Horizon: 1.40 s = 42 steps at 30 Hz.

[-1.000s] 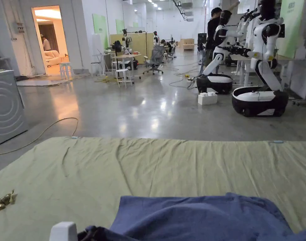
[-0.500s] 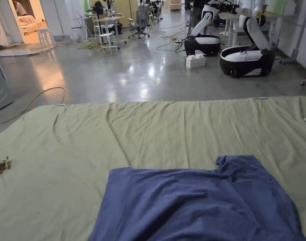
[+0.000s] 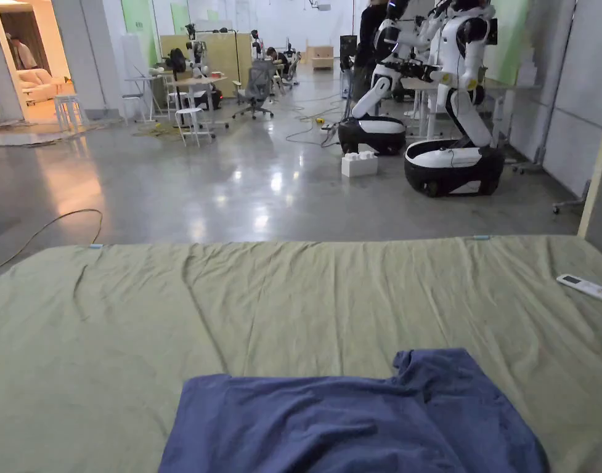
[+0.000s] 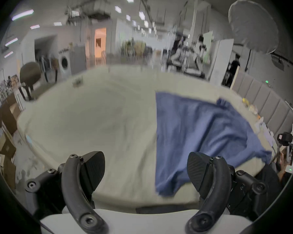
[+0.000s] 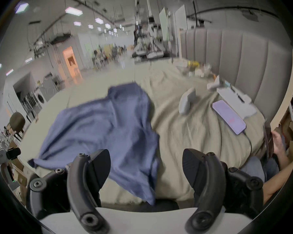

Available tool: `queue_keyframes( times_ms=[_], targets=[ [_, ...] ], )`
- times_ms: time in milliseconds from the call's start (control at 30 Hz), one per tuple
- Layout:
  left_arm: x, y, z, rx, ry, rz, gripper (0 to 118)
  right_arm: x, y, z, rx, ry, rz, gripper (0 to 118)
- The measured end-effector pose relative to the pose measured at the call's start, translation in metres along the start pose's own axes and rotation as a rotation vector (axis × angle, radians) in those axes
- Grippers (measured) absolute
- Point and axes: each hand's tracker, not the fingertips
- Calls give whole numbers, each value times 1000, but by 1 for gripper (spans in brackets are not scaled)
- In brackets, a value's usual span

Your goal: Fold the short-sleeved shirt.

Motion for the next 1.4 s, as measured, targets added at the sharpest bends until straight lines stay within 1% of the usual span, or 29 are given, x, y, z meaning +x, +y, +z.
queue_keyframes(
  times_ms=[67, 167, 233, 300, 367, 433, 467, 500, 567, 600, 633, 667, 700, 733, 767, 800, 833, 867, 933, 967, 1033, 1167, 1333, 1400],
  targets=[
    [22, 26, 25, 95, -28, -23, 99, -22, 20, 19, 107, 38, 17, 91],
    [61, 55, 61, 235, 38, -126, 99, -51, 43, 37, 232, 90, 62, 91],
    [90, 68, 83, 313, 76, -181, 99, -70, 53, 51, 319, 113, 109, 91],
    [107, 76, 102, 386, 88, -194, 98, -83, 60, 60, 361, 130, 143, 91],
    [118, 81, 117, 439, 59, -197, 96, -93, 63, 70, 406, 150, 160, 90],
    [128, 85, 132, 484, 40, -202, 90, -100, 65, 77, 415, 158, 173, 89],
    [127, 86, 133, 485, 40, -211, 88, -102, 65, 80, 430, 162, 188, 88],
    [129, 88, 137, 494, 42, -224, 88, -106, 66, 85, 451, 165, 222, 88],
    [132, 91, 142, 494, 46, -235, 77, -109, 65, 90, 461, 157, 246, 78],
    [130, 90, 143, 497, 42, -239, 71, -111, 66, 93, 486, 151, 275, 72],
    [129, 90, 143, 500, 31, -235, 59, -113, 66, 96, 496, 150, 288, 62],
    [128, 90, 144, 499, 8, -226, 43, -113, 65, 97, 484, 149, 275, 52],
    [129, 88, 143, 504, -2, -218, 16, -112, 64, 97, 487, 151, 275, 42],
    [126, 87, 143, 527, 10, -200, 0, -112, 63, 97, 490, 149, 274, 19],
    [124, 90, 143, 493, -18, -191, 0, -112, 62, 96, 485, 143, 266, 4],
    [124, 89, 141, 472, -27, -185, 0, -112, 62, 96, 483, 137, 267, 1],
    [125, 87, 140, 487, -5, -182, 0, -110, 61, 94, 463, 139, 265, 1],
    [123, 85, 141, 489, -2, -181, 0, -109, 60, 93, 439, 136, 244, 1],
    [122, 86, 139, 471, -9, -172, 0, -110, 62, 95, 481, 136, 269, 1],
    [122, 86, 139, 475, -3, -166, 0, -110, 62, 93, 436, 141, 229, 1],
    [121, 85, 137, 469, -14, -165, 0, -111, 63, 95, 476, 142, 250, 1],
    [122, 85, 136, 480, -15, -168, 0, -113, 64, 93, 469, 137, 250, 1],
    [117, 83, 127, 464, 0, -186, 0, -112, 62, 90, 452, 148, 226, 1],
    [110, 79, 117, 441, 14, -166, 0, -111, 58, 87, 438, 150, 219, 1]
  ],
)
